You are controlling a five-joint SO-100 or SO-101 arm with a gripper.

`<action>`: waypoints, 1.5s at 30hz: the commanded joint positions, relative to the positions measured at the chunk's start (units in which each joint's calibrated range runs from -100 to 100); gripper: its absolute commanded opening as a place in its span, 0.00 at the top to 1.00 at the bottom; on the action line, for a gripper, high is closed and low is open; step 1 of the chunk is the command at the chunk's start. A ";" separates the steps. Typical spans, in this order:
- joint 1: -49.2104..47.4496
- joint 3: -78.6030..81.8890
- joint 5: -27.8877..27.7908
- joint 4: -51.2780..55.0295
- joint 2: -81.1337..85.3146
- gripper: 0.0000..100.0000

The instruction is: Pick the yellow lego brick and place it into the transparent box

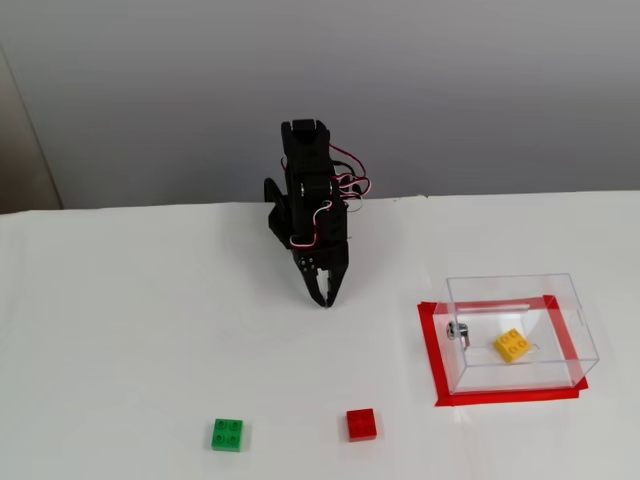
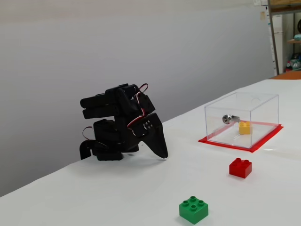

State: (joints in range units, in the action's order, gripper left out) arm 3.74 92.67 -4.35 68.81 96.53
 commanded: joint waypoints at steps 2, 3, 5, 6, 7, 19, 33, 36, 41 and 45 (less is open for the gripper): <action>0.81 0.27 0.17 1.60 3.21 0.98; 0.88 0.36 0.17 1.60 3.30 0.98; 0.88 0.36 0.17 1.60 3.21 0.98; 0.88 0.36 0.17 1.60 3.21 0.98; 0.81 0.36 0.17 1.60 3.21 0.98; 0.22 -0.45 0.17 5.86 3.21 0.98; 0.22 -0.45 0.17 5.60 3.21 0.98; 0.22 -0.45 0.17 5.60 3.21 0.98; 0.22 -0.45 0.17 5.60 3.21 0.98; 0.22 -0.45 0.17 5.60 3.21 0.98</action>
State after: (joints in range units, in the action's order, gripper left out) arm 4.06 92.94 -4.35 74.38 99.24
